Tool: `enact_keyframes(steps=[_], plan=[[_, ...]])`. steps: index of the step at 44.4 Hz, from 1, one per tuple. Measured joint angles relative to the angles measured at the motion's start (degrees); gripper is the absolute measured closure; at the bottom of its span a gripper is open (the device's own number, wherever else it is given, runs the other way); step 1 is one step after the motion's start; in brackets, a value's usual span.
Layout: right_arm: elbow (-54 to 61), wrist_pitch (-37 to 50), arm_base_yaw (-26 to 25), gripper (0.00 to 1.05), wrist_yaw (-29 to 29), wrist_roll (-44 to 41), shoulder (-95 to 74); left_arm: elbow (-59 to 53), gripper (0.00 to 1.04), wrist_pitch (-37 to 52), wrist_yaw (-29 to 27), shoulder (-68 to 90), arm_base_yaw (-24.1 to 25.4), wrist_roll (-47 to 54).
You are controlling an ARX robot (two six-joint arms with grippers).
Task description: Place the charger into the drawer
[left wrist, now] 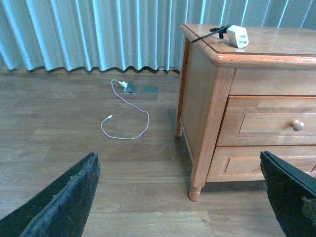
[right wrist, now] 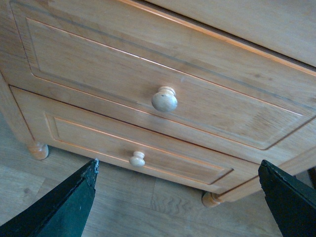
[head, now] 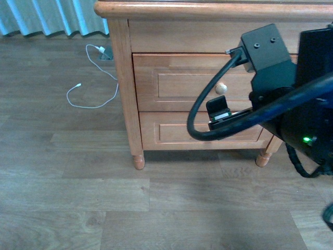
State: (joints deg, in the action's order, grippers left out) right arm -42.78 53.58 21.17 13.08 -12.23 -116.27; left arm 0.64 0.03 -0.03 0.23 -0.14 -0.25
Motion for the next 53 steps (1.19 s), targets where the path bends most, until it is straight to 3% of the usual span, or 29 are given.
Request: enact_keyframes(steps=[31,53], plan=[[-22.14,0.92,1.49,0.08,3.65,1.88,-19.04,0.00,0.06,0.00,0.00,0.00,0.00,0.00],[-26.88,0.94,-0.11,0.08,4.31,1.44,-23.10,0.00,0.06,0.00,0.00,0.00,0.00,0.00]])
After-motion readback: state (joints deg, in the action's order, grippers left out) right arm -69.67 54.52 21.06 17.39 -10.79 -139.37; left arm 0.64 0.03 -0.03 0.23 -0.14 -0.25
